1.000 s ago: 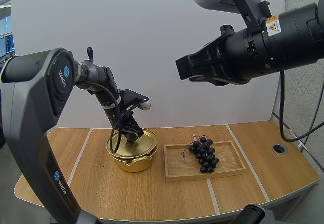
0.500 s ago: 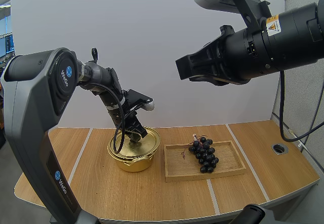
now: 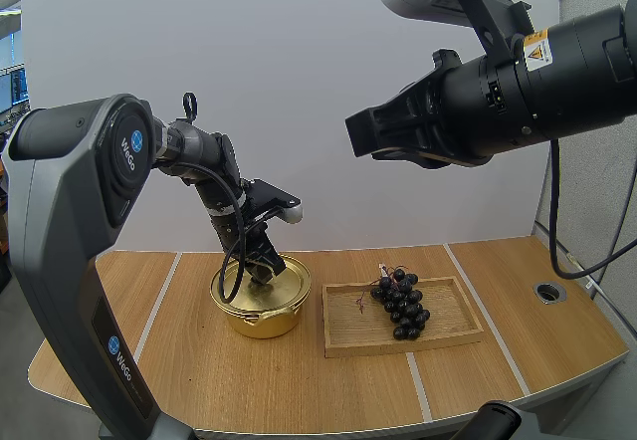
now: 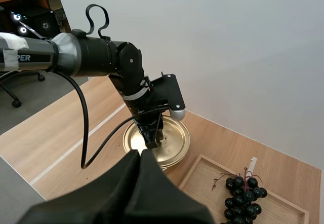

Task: Open the pot, put the pineapple inside, and close it

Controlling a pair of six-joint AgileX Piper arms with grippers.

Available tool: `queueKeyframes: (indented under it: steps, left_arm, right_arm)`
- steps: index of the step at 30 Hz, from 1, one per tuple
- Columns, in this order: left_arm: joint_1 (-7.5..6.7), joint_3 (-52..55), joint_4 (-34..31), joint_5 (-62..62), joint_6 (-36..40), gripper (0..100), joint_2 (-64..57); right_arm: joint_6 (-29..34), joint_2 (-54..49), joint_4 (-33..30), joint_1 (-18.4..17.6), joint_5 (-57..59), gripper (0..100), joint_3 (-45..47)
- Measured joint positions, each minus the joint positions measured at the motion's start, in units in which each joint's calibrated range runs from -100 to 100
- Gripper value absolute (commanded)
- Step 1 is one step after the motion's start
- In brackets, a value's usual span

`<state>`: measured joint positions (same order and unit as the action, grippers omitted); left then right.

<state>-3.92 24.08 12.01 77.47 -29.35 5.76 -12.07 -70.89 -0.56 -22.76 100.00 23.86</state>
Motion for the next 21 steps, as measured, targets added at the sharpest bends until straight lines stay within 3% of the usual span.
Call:
queueKeyframes:
  steps: [3,5,7,10,11,21]
  left_arm:
    - [0.00,0.0,0.0,0.2,0.1,0,0.0]
    - [0.00,0.0,0.0,0.2,0.1,9,0.0]
    - [0.00,0.0,0.0,0.2,0.1,31,0.0]
    - [0.00,0.0,0.0,0.2,0.1,91,0.0]
    - [0.00,0.0,0.0,0.2,0.1,100,0.0]
    - [0.00,-3.0,-0.4,8.3,0.8,100,-2.2]
  right_arm:
    - [0.0,0.0,0.0,0.0,0.0,0,0.0]
    - [0.0,0.0,0.0,0.0,0.0,0,0.0]
    - [0.0,0.0,0.0,0.0,0.0,0,0.0]
    - [0.0,0.0,0.0,0.0,0.0,0,0.0]
    - [0.0,0.0,0.0,0.0,0.0,0,0.0]
    - [0.0,0.0,0.0,0.0,0.0,0,0.0]
